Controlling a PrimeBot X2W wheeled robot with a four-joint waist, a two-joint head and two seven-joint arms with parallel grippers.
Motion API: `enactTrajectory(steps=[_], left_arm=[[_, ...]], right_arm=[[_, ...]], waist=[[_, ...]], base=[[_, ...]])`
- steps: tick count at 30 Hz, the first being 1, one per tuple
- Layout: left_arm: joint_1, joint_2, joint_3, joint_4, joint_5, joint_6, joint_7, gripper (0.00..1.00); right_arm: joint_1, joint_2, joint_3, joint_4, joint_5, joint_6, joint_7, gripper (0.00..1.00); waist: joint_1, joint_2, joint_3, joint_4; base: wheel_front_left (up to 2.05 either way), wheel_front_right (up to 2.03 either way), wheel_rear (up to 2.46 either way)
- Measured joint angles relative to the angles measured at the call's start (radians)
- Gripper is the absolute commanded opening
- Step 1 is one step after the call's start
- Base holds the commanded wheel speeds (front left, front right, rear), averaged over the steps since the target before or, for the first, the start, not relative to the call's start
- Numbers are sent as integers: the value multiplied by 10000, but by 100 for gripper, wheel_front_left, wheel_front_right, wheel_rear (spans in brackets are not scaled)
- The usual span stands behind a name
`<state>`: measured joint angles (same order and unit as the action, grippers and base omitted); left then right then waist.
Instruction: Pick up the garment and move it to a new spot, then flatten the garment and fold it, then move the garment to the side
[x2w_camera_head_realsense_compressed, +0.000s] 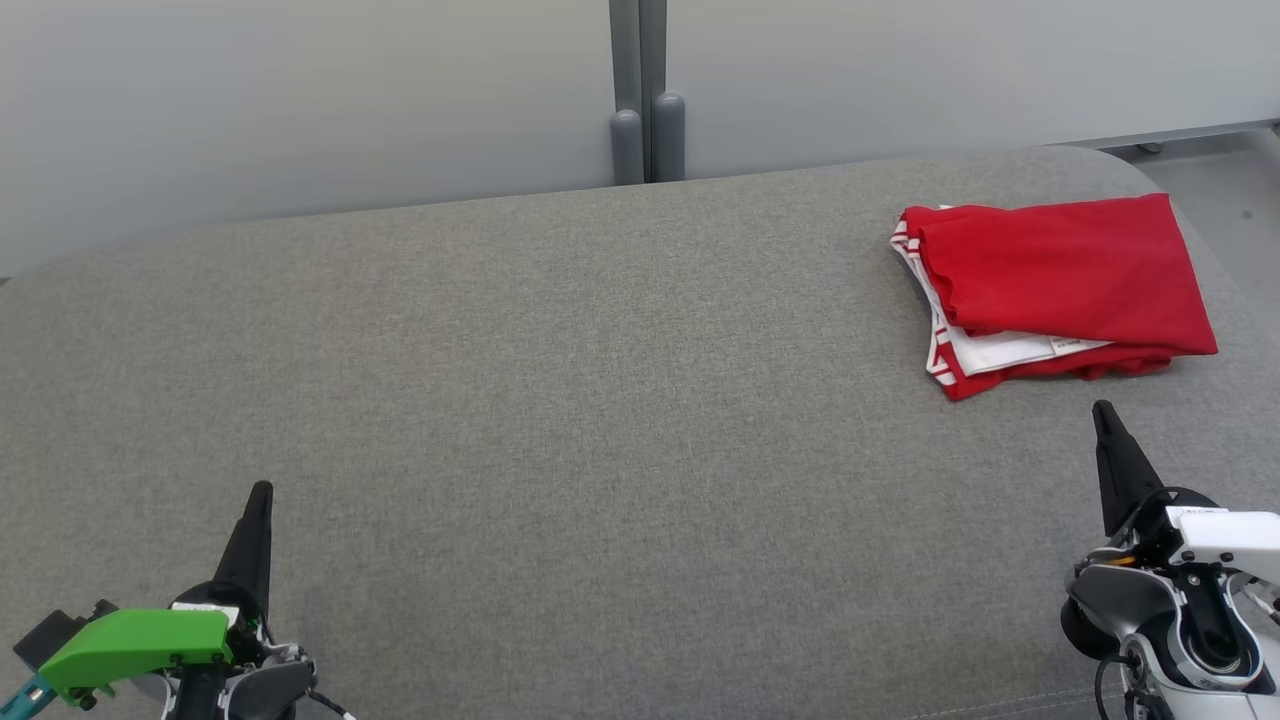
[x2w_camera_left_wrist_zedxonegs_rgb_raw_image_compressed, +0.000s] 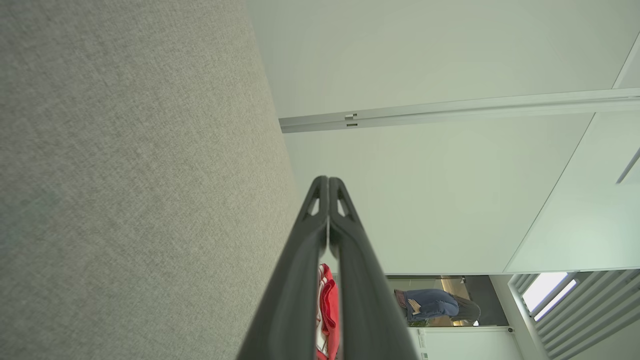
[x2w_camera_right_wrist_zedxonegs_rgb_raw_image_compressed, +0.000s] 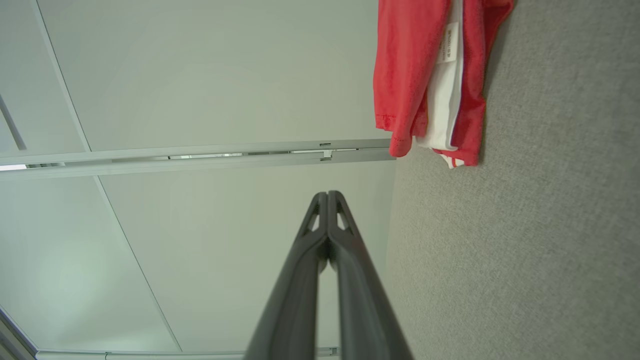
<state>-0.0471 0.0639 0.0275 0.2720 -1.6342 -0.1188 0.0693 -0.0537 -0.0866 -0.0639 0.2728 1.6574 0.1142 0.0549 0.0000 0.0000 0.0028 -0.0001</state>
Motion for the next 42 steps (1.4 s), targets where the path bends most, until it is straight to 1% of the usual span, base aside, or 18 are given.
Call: enactTrajectory(steps=[42], left_arm=[[-52, 0, 21, 67, 0, -4, 2, 0]], right_arm=[[-6, 56, -38, 75, -2, 2, 31, 0]], waist=[[0, 0, -3, 0]], base=[[0, 0, 0]])
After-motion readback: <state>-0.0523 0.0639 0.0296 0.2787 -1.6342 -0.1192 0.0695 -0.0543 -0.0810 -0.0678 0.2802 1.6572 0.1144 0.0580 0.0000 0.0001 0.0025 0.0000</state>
